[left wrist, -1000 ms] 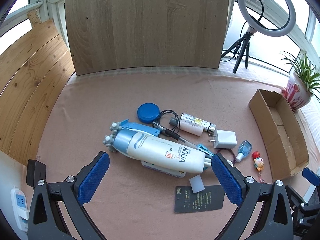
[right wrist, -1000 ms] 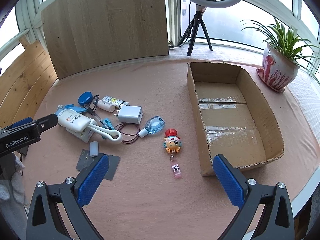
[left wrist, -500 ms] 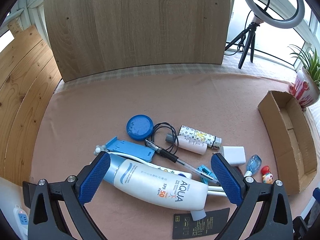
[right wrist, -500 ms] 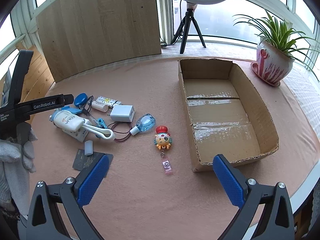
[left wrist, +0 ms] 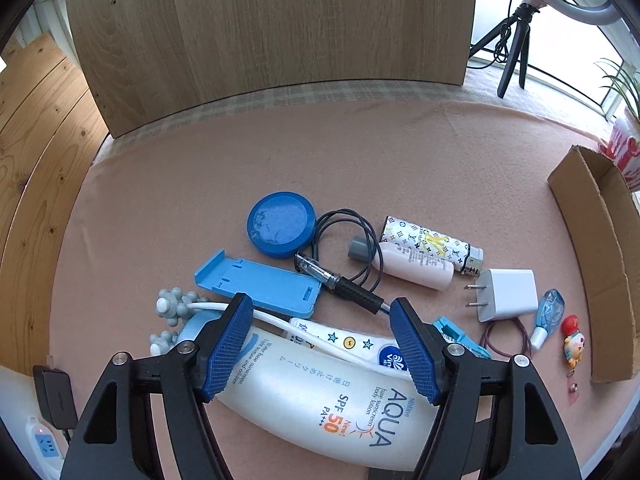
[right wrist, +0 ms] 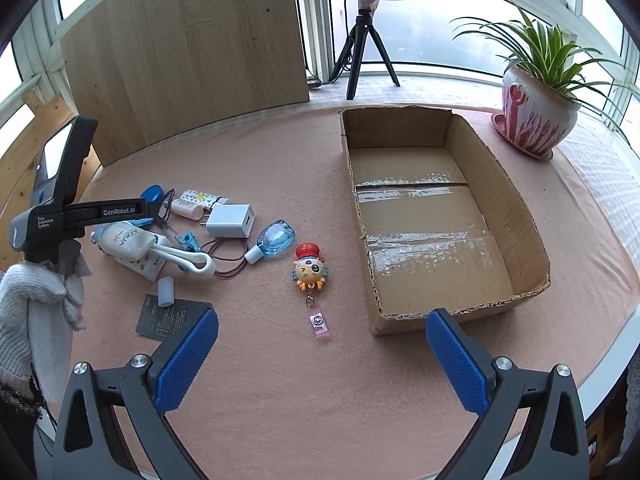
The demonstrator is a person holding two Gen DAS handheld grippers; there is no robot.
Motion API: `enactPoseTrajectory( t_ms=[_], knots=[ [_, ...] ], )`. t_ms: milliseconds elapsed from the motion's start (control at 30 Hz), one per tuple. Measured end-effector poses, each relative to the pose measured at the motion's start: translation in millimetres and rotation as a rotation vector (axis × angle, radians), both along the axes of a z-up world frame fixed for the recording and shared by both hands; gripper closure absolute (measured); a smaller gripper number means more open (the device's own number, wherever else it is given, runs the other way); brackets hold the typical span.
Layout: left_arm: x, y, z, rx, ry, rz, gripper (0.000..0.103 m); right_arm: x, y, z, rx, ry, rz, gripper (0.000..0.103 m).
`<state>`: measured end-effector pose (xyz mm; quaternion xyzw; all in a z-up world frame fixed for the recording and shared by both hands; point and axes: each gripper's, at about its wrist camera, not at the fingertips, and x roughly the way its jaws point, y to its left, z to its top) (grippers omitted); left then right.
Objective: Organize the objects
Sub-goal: 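Move both tools toward the pile of items beside the sunscreen tube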
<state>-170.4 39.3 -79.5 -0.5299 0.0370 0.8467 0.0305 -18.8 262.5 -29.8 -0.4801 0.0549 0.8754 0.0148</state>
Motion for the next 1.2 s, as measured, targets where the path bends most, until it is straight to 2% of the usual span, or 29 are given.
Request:
enactPoseTrajectory(
  t_ms=[233,500,633,833,900,1033,1100,1200],
  knots=[
    [19,-9,-1,-0.015,0.001,-0.020,0.029,-2,-7,-4,-0.006,-0.012,0.021,0.001],
    [62,-21,-4,-0.012,-0.017,-0.046,0.029,-3,-19,-7,-0.015,-0.023,0.057,0.001],
    [79,-37,-4,0.039,-0.032,-0.007,0.029,-4,-23,-9,-0.021,-0.026,0.070,0.001],
    [98,-54,-3,0.018,-0.029,0.017,0.028,-5,-33,-11,-0.035,-0.036,0.102,0.001],
    [105,-62,-4,0.050,-0.040,0.025,0.028,-5,-35,-11,-0.040,-0.035,0.110,0.001],
    [118,-70,-4,0.008,-0.041,0.023,0.028,-6,-39,-11,-0.051,-0.038,0.124,0.001],
    [123,-75,-5,-0.045,-0.045,0.026,0.028,-6,-40,-11,-0.057,-0.038,0.127,0.001],
    [124,-87,-2,-0.025,-0.050,0.050,0.028,-7,-40,-12,-0.066,-0.042,0.133,0.001]
  ],
)
